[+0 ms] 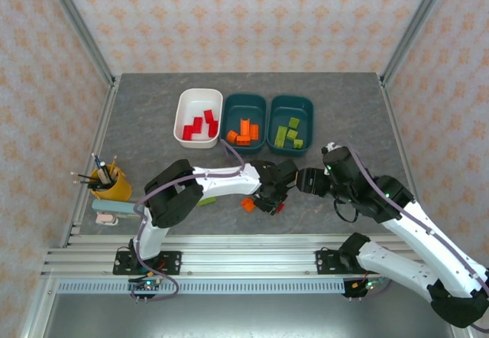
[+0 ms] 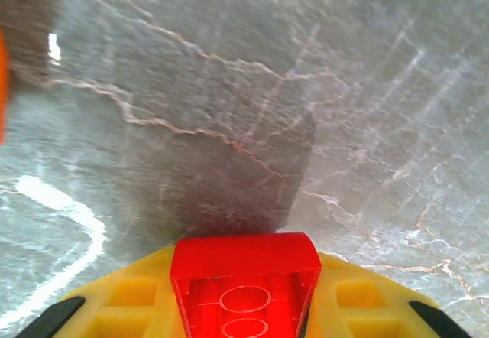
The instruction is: Sort the legos into containers by color
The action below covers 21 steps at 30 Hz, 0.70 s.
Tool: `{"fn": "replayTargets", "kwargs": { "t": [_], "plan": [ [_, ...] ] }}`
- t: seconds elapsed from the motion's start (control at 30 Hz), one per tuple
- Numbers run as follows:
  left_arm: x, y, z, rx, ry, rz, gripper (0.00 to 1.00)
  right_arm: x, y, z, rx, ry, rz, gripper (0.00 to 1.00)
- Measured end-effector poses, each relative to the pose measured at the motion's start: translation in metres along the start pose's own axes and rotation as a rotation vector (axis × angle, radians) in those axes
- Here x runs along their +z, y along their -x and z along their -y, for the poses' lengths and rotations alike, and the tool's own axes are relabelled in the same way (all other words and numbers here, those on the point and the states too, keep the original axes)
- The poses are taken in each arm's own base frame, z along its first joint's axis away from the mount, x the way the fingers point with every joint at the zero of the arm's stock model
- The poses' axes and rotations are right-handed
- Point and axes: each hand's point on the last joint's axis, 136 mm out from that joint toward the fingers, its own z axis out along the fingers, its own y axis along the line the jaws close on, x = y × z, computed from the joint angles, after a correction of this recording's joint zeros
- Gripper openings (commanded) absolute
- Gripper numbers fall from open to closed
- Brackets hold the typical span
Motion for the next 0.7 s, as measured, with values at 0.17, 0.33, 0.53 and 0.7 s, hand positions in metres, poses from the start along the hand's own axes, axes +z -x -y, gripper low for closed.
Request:
{"fn": "replayTargets", "kwargs": {
  "t": [0.17,0.33,0.53,0.7],
  "plan": [
    [-0.008,0.004,0.007,0.057,0.004,0.02,0.28,0.0,0.003,0.0,0.0,-0.001,0.013,0.68],
    [-0.044,0.027,0.042,0.123,-0.064,0.081,0.28,-0.002,0.009,-0.005,-0.008,0.0,0.021,0.68],
    [-0.13,0.093,0.062,0.155,-0.173,0.214,0.28,0.0,0.035,-0.033,-0.03,0.047,0.033,0.68],
    [-0.201,0.164,0.069,0.201,-0.222,0.367,0.27,0.024,0.054,-0.065,-0.031,0.102,0.012,0.68]
  ]
}}
